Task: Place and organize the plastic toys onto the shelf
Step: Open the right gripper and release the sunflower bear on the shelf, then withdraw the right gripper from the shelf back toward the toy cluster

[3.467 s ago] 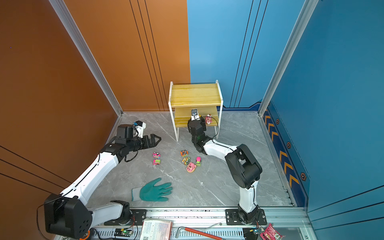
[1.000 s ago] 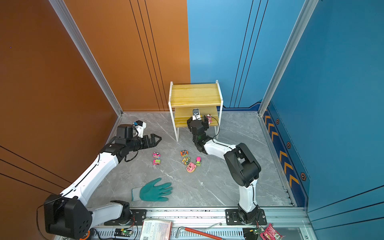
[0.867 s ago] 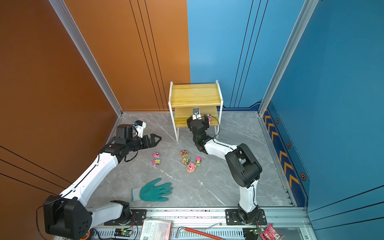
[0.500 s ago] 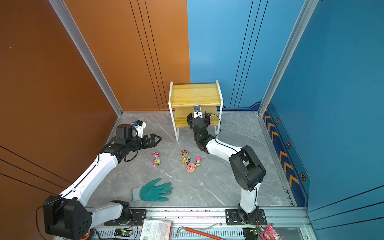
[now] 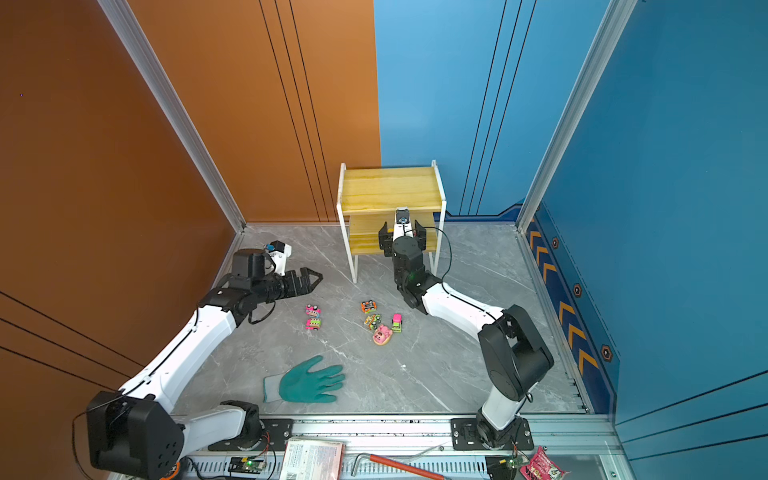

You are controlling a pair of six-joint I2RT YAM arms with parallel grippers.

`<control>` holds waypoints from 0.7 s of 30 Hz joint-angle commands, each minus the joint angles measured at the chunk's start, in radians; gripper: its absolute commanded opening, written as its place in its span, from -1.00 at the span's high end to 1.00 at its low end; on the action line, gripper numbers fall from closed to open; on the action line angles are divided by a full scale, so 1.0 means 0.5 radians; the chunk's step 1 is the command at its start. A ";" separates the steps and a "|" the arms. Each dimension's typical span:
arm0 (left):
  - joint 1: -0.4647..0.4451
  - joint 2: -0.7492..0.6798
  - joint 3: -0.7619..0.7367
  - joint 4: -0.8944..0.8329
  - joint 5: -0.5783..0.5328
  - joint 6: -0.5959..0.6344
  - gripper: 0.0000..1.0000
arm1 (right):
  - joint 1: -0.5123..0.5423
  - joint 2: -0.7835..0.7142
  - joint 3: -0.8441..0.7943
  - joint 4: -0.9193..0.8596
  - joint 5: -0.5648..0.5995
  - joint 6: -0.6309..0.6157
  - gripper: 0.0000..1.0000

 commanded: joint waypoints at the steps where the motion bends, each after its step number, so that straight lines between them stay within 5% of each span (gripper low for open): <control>1: 0.015 -0.038 -0.026 0.036 0.032 -0.015 -0.99 | 0.040 -0.149 -0.114 -0.099 -0.022 0.051 -0.68; 11: -0.004 -0.018 -0.034 0.035 0.009 -0.015 -0.99 | 0.210 -0.657 -0.448 -0.628 -0.096 0.243 -0.68; 21: -0.127 0.013 -0.044 0.033 -0.048 0.015 -1.00 | 0.398 -0.817 -0.725 -1.069 -0.406 0.527 -0.71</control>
